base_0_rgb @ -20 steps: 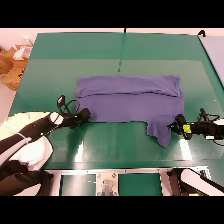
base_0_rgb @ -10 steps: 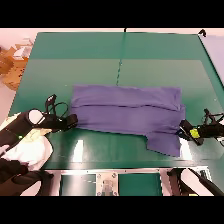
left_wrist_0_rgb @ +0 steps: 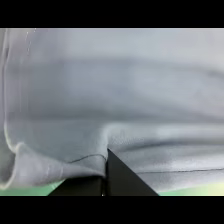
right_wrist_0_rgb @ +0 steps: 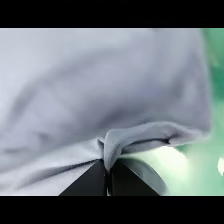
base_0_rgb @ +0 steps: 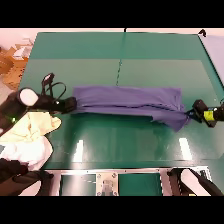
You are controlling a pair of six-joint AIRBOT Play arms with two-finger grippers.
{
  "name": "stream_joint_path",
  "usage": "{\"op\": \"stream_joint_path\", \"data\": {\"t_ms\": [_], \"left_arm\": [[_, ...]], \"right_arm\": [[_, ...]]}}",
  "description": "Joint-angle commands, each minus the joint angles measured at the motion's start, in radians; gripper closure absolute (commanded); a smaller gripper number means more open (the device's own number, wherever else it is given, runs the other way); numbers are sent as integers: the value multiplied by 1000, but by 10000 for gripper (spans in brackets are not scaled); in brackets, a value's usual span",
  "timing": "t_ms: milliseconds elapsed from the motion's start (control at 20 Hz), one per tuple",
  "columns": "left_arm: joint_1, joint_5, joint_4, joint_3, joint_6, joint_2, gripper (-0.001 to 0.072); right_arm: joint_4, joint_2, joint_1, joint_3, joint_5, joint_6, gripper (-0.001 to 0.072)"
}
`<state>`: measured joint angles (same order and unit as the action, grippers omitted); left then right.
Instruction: Fold the shirts.
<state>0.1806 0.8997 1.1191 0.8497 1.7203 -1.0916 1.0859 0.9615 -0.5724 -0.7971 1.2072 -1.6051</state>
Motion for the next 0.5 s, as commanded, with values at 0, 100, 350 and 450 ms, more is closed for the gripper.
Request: {"op": "stream_joint_path", "data": {"t_ms": [0,100,350,450], "left_arm": [[-1,-3,3,159,-31,-148,688],[-1,-14,-4,260,-52,-266,688],[-1,-67,-26,493,-56,-551,686],[-1,-172,-60,551,-66,-623,445]], "right_arm": [[-92,119,56,-122,-72,13,694],[-92,230,110,-186,-119,13,694],[-118,505,189,-323,-260,13,693],[-159,603,193,-373,-331,16,692]]}}
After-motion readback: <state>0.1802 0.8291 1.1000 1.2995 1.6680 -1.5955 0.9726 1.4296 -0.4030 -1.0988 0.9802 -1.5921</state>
